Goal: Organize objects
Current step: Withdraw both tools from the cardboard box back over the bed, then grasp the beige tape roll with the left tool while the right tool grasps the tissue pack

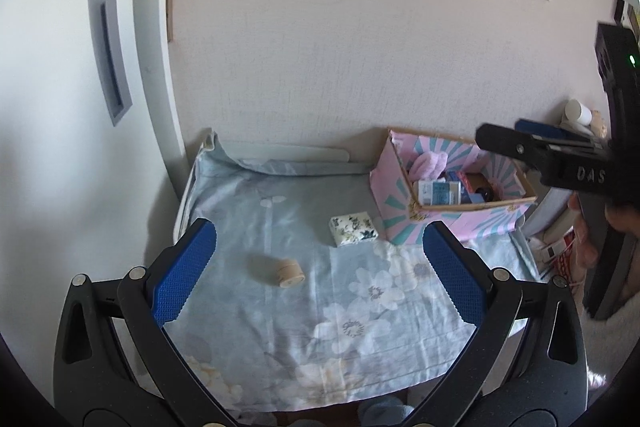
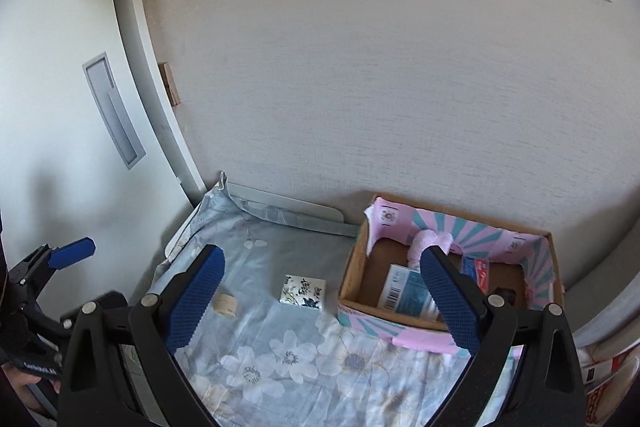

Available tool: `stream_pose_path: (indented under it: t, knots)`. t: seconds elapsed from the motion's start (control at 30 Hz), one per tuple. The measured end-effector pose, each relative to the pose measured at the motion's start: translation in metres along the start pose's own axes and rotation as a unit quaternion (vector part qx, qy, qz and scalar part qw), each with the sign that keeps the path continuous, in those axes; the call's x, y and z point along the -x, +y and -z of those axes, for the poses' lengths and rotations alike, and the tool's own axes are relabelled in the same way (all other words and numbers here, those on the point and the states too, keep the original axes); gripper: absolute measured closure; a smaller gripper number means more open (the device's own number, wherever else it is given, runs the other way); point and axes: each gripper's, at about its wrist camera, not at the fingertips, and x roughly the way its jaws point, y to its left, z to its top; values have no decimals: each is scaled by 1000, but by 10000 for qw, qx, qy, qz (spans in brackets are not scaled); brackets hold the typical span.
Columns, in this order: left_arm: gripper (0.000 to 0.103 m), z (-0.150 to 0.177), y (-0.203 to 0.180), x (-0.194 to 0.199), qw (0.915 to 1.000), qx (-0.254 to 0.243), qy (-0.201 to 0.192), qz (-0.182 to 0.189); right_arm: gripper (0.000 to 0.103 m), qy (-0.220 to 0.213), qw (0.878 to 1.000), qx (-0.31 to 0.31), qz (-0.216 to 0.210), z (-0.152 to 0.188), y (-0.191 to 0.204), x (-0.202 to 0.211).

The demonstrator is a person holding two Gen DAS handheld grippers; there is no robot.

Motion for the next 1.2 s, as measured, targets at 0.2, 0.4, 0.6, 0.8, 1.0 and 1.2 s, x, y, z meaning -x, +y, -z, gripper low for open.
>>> stream_pose_path:
  t: [0.2, 0.4, 0.6, 0.8, 1.0, 1.2]
  knots:
    - [0, 27, 20, -45, 9987, -32, 391, 332, 5, 371, 9991, 187, -71, 3, 19, -58]
    - [6, 61, 28, -93, 9974, -48, 586, 411, 5, 651, 9975, 218, -159, 32, 43, -108]
    - [15, 84, 34, -130, 9955, -413, 637, 571, 8, 709, 9974, -23, 162, 67, 53, -147]
    - [27, 94, 34, -154, 9905, -918, 776, 664, 16, 627, 9952, -389, 639, 87, 51, -169]
    - [35, 97, 36, -173, 9878, -1066, 860, 739, 16, 581, 9912, -406, 1121, 102, 50, -188]
    - [40, 99, 37, -184, 9859, -1102, 945, 835, 18, 621, 9904, -429, 1155, 106, 45, -205]
